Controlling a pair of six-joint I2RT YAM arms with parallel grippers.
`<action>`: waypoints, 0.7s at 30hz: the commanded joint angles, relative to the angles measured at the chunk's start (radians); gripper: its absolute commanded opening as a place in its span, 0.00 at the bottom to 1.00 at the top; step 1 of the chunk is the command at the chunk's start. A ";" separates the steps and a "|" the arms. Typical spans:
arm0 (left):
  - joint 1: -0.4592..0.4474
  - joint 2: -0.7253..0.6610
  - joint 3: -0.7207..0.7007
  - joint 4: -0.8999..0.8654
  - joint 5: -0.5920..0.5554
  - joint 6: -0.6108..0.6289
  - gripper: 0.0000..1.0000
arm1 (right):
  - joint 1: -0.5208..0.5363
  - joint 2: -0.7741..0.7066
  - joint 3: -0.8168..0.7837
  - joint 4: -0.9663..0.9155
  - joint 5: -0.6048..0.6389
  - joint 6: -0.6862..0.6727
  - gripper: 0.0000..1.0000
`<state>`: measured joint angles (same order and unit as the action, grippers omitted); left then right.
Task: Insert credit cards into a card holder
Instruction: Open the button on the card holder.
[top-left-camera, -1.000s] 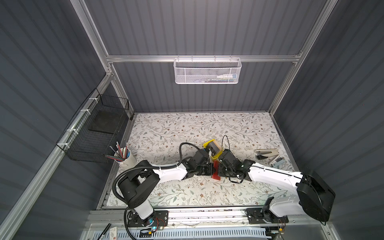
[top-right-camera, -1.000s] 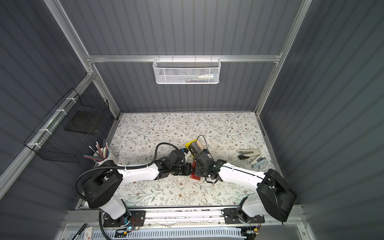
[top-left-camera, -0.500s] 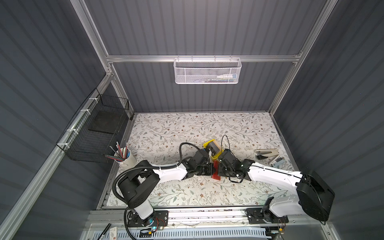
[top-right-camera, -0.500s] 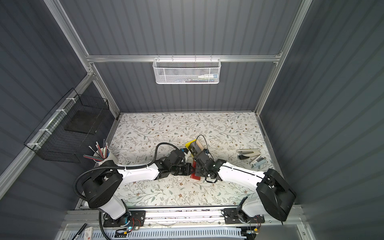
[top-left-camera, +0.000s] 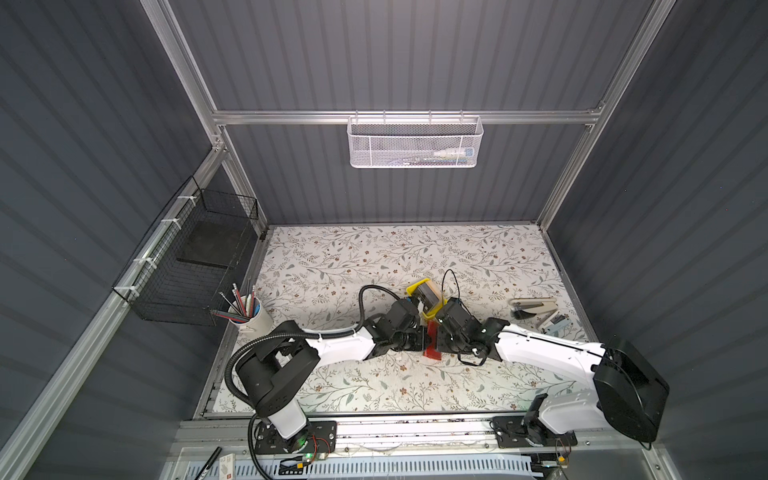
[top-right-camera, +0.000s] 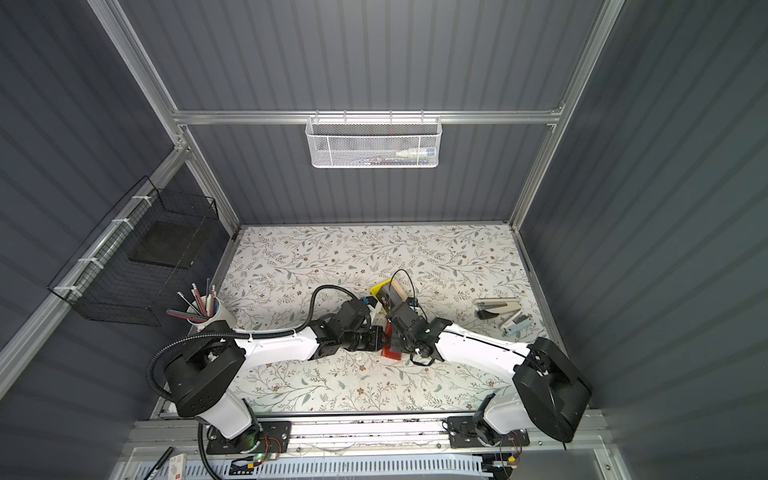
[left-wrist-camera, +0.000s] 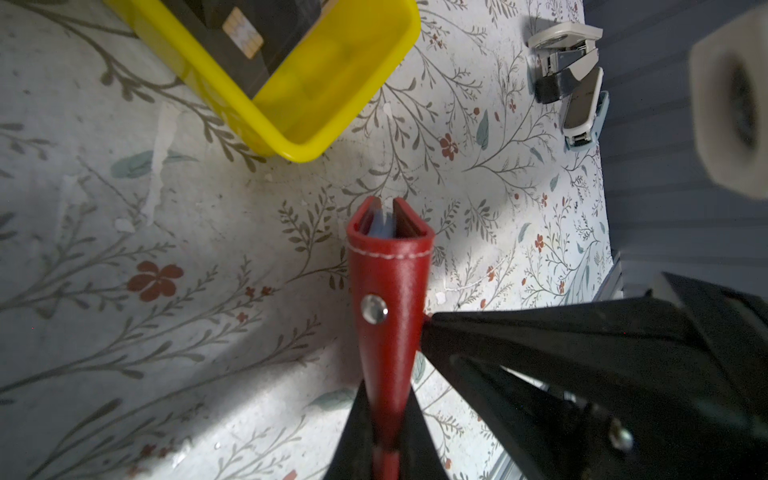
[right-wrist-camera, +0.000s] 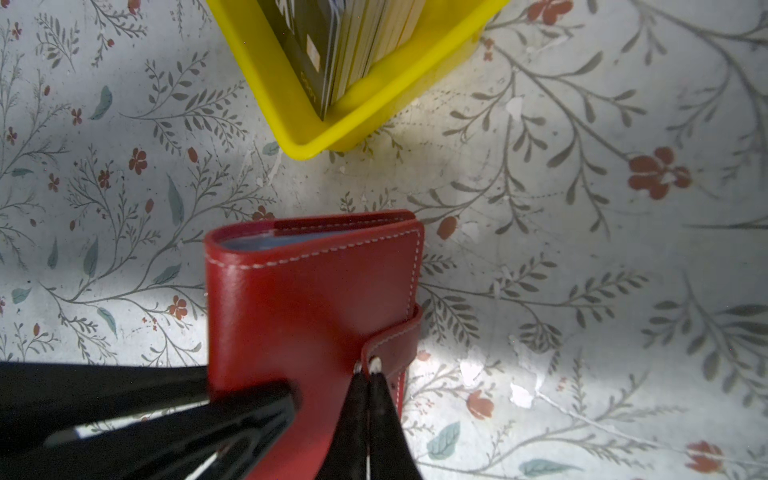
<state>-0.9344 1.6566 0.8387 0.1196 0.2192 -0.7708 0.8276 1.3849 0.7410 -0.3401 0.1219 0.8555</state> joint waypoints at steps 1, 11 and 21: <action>-0.003 -0.025 -0.021 -0.009 -0.014 -0.007 0.12 | -0.002 0.005 0.007 -0.043 0.055 0.006 0.05; -0.003 -0.035 -0.030 -0.012 -0.025 -0.009 0.12 | -0.002 0.006 0.005 -0.077 0.067 0.013 0.04; -0.003 -0.038 -0.031 -0.018 -0.031 -0.009 0.12 | -0.002 0.013 0.013 -0.104 0.086 0.016 0.04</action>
<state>-0.9356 1.6489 0.8227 0.1352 0.2081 -0.7712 0.8322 1.3849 0.7429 -0.3576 0.1299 0.8570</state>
